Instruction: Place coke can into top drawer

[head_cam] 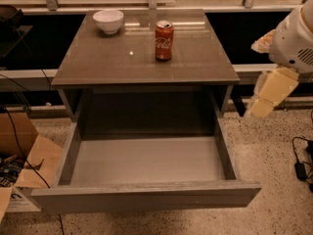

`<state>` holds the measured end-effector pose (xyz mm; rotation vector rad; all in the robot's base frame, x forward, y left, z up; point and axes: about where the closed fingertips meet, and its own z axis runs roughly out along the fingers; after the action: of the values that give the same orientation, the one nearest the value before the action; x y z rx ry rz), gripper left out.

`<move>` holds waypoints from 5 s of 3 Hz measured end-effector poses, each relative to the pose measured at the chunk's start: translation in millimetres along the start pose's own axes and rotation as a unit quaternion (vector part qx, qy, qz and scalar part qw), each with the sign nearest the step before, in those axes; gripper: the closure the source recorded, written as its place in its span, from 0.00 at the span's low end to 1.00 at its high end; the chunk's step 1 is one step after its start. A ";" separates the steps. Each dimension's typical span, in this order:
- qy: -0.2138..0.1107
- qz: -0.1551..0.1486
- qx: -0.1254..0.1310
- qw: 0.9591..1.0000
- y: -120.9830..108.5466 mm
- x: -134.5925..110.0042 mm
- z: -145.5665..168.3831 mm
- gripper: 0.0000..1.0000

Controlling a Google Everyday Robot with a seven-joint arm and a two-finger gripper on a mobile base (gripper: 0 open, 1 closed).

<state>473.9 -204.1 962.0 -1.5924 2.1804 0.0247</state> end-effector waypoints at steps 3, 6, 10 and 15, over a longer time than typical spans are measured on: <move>-0.076 0.022 -0.009 0.997 -56.7 -28.0 50.6 0.00; -0.161 0.027 0.005 0.987 -80.5 -99.7 85.5 0.00; -0.261 0.053 -0.050 0.962 -188.9 -195.0 201.8 0.00; -0.306 0.073 -0.074 0.946 -222.6 -241.8 233.6 0.18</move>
Offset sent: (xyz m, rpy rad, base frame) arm 0.1204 0.0294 -0.0294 0.2278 -0.0408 0.0155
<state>813.3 1.3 889.8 -1.2627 1.8181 0.6539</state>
